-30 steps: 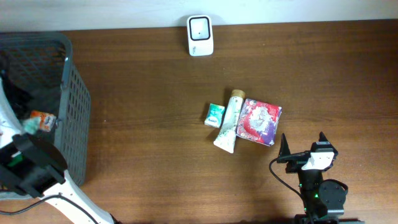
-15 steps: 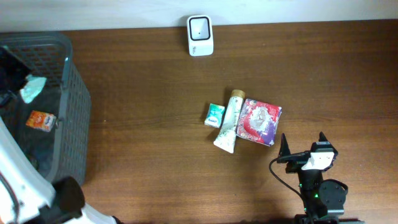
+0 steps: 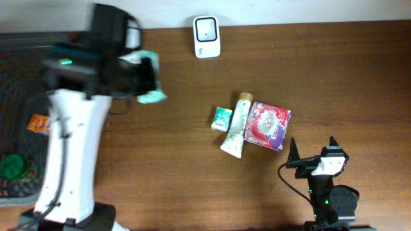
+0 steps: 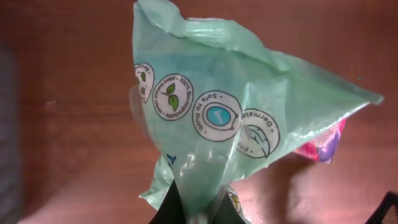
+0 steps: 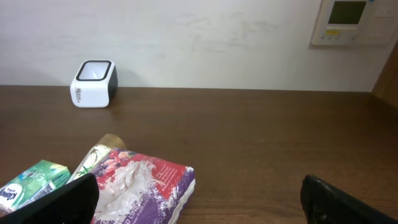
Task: Scan the item barcode
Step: 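Place the tissue pack on the table left of the green-white box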
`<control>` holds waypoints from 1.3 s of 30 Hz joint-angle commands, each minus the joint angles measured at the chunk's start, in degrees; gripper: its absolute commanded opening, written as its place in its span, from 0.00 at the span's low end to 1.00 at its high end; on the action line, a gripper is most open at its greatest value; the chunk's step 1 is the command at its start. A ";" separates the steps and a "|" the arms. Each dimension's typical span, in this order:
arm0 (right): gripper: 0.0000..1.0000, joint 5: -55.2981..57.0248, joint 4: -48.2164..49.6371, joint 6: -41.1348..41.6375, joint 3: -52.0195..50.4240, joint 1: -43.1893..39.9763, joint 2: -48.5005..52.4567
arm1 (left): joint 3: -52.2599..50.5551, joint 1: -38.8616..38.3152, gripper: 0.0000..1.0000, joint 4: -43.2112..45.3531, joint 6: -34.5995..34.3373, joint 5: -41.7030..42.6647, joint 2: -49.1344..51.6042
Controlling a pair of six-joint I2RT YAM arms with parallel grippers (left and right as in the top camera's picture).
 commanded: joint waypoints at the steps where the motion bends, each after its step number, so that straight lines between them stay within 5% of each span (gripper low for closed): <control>1: 0.99 0.13 -0.15 -0.11 -0.46 -0.37 -0.37 | -9.42 -5.70 0.00 7.10 0.39 0.22 -0.13; 10: 0.99 0.13 -0.15 -0.11 -0.46 -0.37 -0.37 | -34.32 -11.67 0.00 33.38 -6.23 -5.99 1.25; 21: 0.99 0.13 -0.15 -0.11 -0.46 -0.37 -0.37 | -40.65 -14.43 0.01 42.14 -6.27 -8.83 10.29; 26: 0.99 0.13 -0.15 -0.11 -0.46 -0.37 -0.37 | -40.63 -17.22 0.28 43.98 -7.28 -8.41 13.46; 29: 0.99 0.13 -0.15 -0.11 -0.46 -0.37 -0.37 | -40.17 -17.64 0.67 44.52 -7.19 -8.46 13.49; 35: 0.99 0.11 -0.15 -0.11 -0.46 -0.37 -0.37 | -29.42 -16.15 0.70 34.77 -6.60 -8.50 12.35; 39: 0.98 0.13 -0.15 -0.11 -0.46 -0.37 -0.37 | -14.84 -14.12 0.66 20.20 -6.60 -15.34 9.20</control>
